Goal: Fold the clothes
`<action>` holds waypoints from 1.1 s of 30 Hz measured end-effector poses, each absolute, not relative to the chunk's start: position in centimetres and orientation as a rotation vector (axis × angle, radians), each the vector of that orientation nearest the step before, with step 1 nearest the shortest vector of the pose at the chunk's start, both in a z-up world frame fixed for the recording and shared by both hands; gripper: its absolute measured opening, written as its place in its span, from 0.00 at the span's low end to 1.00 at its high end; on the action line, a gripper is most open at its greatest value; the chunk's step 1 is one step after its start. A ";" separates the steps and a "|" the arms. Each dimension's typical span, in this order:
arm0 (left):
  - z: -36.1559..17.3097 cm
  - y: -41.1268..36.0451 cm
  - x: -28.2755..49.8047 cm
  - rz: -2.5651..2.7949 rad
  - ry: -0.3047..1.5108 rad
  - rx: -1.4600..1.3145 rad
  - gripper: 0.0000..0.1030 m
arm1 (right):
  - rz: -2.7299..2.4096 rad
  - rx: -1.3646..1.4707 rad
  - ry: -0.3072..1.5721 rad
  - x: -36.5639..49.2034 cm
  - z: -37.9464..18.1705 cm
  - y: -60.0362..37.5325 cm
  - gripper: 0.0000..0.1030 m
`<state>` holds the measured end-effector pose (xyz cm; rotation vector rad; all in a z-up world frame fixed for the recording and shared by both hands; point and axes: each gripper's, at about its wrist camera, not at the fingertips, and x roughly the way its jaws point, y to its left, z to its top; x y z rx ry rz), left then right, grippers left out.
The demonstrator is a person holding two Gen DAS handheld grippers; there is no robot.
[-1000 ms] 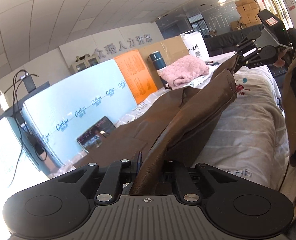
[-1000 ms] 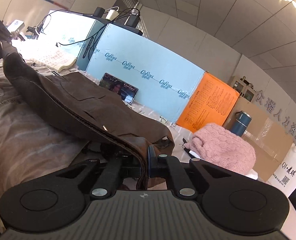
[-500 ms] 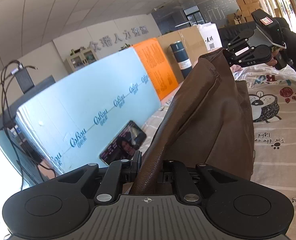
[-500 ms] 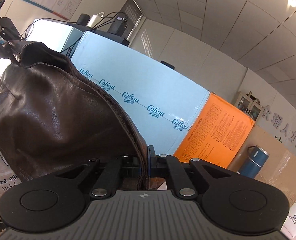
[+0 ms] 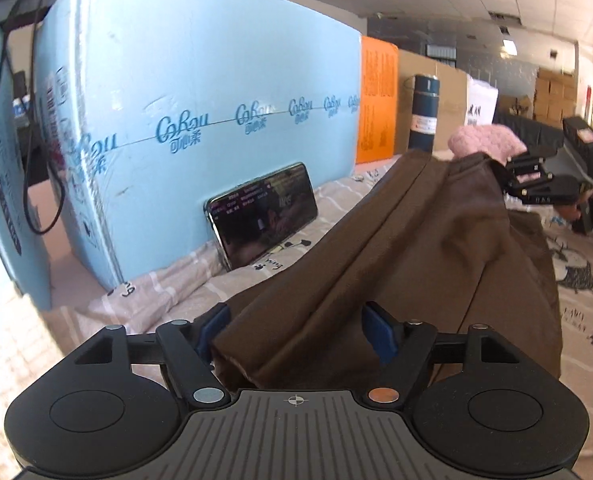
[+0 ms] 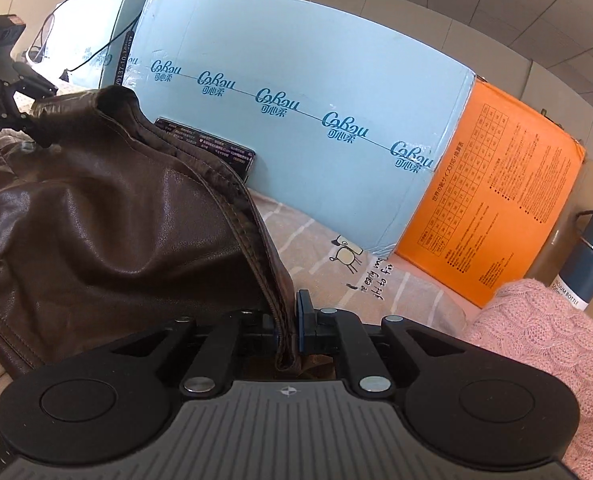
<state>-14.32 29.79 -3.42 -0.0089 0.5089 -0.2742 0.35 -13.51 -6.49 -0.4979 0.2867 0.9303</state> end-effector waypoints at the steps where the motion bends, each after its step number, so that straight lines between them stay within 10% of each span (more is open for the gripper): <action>1: -3.7 30.6 -14.7 -0.285 0.487 -0.081 0.78 | 0.936 -0.463 0.298 0.8 -6.5 -13.8 0.09; 6: -4.7 31.4 -15.1 -0.340 0.464 -0.232 0.90 | 0.983 -0.199 0.384 2.0 -6.2 -16.2 0.51; 15: -5.1 29.1 -15.2 -0.212 0.500 -0.100 0.93 | 0.791 0.015 0.499 2.3 -6.9 -17.1 0.47; 19: -4.8 27.2 -15.9 -0.069 0.450 0.019 0.17 | 0.678 0.062 0.503 1.7 -6.9 -16.9 0.35; 20: -4.9 27.2 -15.7 -0.052 0.452 0.011 0.14 | 0.659 0.065 0.501 1.5 -6.9 -16.9 0.32; 28: -5.8 25.4 -12.9 0.132 0.535 0.081 0.23 | 0.532 0.014 0.508 1.5 -7.6 -16.6 0.17; 33: -4.5 25.3 -13.8 0.289 0.488 0.109 0.61 | 0.478 -0.014 0.542 2.0 -8.5 -16.2 0.45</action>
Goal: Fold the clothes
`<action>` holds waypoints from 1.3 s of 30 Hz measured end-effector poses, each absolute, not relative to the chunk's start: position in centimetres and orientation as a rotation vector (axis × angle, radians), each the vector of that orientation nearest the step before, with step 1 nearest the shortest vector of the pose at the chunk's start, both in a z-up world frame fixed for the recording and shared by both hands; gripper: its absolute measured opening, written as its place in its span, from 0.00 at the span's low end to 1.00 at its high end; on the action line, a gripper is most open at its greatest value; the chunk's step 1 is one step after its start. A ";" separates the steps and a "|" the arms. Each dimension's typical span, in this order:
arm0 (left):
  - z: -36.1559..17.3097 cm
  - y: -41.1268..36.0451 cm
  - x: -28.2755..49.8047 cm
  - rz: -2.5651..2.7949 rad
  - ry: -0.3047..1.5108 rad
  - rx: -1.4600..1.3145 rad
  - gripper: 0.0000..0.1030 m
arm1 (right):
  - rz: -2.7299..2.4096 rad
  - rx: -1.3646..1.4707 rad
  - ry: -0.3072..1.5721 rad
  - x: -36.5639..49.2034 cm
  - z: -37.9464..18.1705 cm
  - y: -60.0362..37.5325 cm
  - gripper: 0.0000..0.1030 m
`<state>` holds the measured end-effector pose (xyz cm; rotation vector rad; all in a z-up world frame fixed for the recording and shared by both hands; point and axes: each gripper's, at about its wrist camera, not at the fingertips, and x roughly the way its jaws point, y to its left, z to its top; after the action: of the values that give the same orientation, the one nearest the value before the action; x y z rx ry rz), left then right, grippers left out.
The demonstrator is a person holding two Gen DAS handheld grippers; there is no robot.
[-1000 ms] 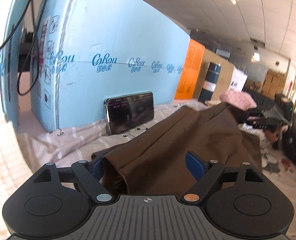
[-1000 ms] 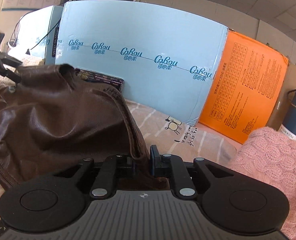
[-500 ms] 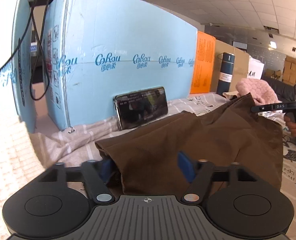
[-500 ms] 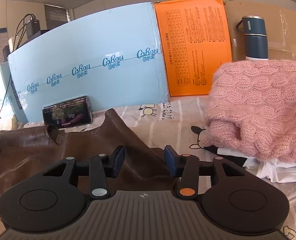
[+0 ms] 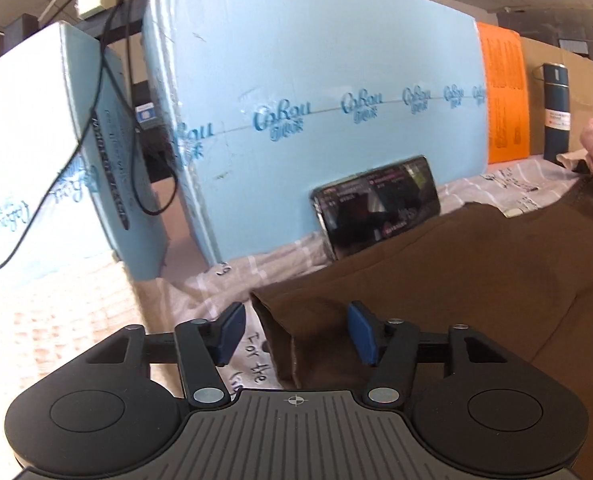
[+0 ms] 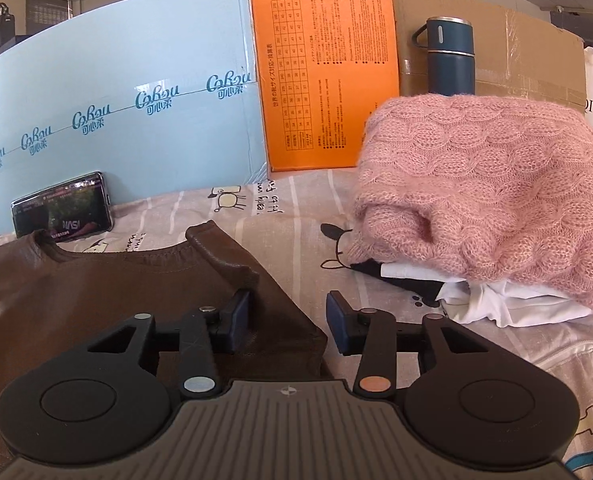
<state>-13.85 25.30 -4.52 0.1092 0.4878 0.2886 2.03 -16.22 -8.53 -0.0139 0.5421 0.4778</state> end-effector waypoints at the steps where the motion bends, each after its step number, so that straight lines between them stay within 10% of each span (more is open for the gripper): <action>1: -3.6 25.3 -14.4 0.321 0.470 0.079 0.61 | 0.475 0.000 0.539 2.1 -8.5 -16.4 0.48; 5: -0.1 24.6 -17.7 0.389 0.395 -0.083 0.93 | 0.470 0.059 0.502 1.6 -7.6 -17.4 0.63; 11: -0.5 22.2 -21.2 0.369 0.439 -0.246 0.96 | 0.536 0.256 0.462 -0.8 -5.4 -20.6 1.00; 25: -6.3 20.7 -19.5 0.253 0.616 -0.274 0.97 | 0.565 0.641 0.835 -6.7 -8.1 -23.7 1.00; 35: -6.6 20.6 -19.3 0.231 0.609 -0.270 1.00 | 0.440 0.647 0.763 -1.6 -9.0 -19.0 1.00; 37: -6.7 20.5 -19.2 0.224 0.607 -0.266 1.00 | 0.409 0.638 0.718 -1.8 -9.1 -18.4 0.94; 39: -6.7 20.4 -19.1 0.225 0.610 -0.259 1.00 | 0.396 0.652 0.698 -2.3 -9.4 -18.2 0.52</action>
<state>-19.11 20.43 -6.68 -0.2586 0.6102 0.2251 -2.34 -18.22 -9.44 0.6523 0.6984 0.3964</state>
